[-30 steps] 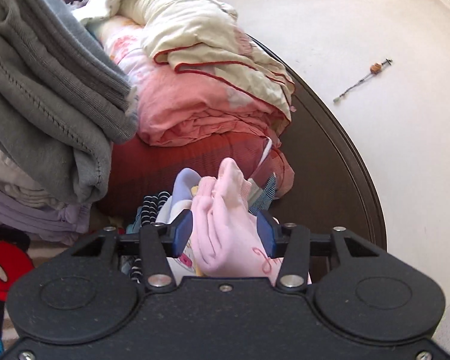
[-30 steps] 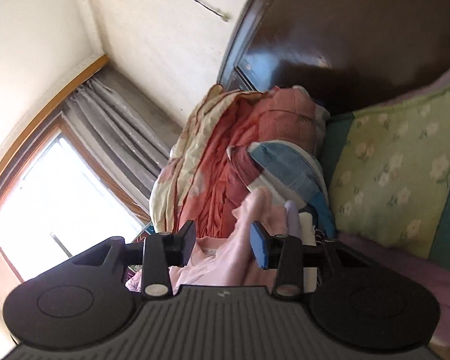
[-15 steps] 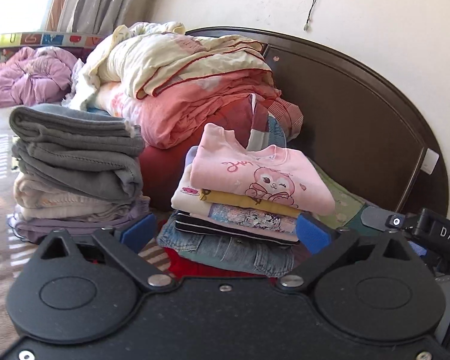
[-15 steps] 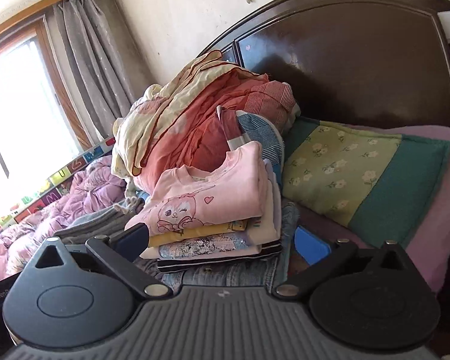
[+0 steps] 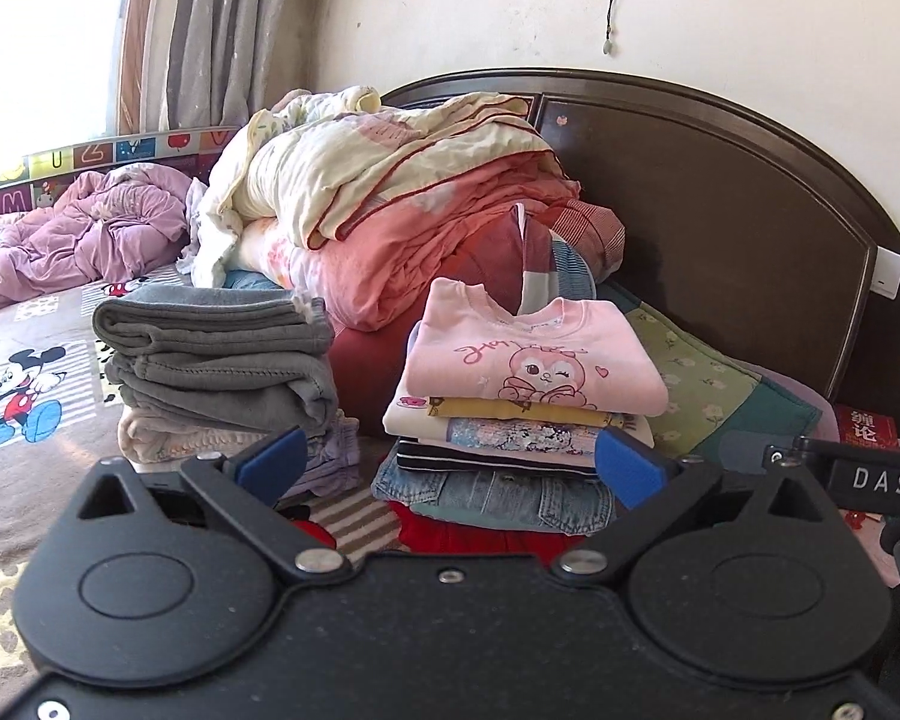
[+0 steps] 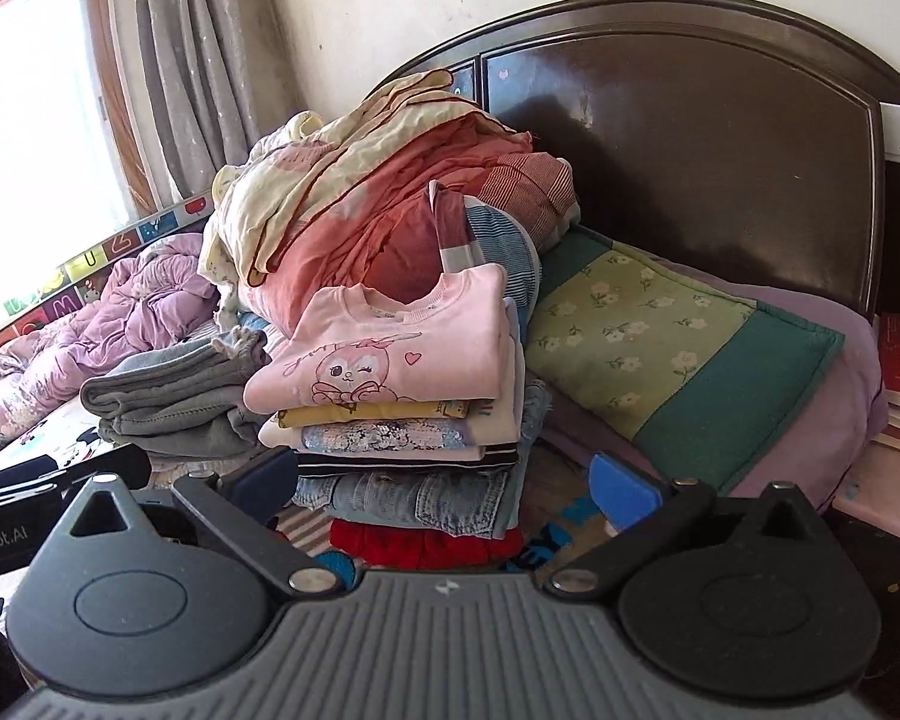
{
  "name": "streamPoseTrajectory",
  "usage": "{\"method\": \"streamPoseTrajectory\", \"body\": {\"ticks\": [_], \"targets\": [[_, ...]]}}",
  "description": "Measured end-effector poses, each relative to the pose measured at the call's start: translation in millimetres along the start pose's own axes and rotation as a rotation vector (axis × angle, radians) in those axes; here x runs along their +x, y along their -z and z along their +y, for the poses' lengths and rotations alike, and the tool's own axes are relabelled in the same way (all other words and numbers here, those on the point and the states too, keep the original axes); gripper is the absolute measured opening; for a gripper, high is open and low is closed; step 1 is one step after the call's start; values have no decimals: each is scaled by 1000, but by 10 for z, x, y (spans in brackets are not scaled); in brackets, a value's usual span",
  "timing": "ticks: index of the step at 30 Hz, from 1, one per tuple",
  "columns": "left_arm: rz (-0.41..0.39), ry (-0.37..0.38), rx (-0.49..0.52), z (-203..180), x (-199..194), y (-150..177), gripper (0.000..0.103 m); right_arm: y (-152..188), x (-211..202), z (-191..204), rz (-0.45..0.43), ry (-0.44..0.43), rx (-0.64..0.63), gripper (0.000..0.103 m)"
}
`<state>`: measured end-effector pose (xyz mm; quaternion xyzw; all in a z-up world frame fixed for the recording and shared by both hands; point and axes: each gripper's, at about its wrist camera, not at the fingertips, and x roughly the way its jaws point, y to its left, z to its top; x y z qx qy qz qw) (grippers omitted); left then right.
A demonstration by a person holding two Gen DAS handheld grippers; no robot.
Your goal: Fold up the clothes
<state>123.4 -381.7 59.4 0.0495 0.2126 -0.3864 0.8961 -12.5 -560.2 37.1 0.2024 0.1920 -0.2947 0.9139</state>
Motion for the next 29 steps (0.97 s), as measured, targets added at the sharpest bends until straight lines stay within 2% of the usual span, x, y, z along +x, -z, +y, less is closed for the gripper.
{"method": "streamPoseTrajectory", "body": {"ticks": [5, 9, 21, 29], "targets": [[-12, 5, -4, -37, -92, 22, 103, -2, -81, 43, 6, 13, -18, 103], [-10, 38, -41, -8, -133, 19, 103, -2, -138, 78, 4, 21, -29, 103], [-9, -4, 13, -41, -222, -2, 103, -7, -224, 90, 2, 40, -23, 103], [-10, 18, 5, -30, -267, 5, 103, -3, -261, 139, 7, 35, -32, 103]]}}
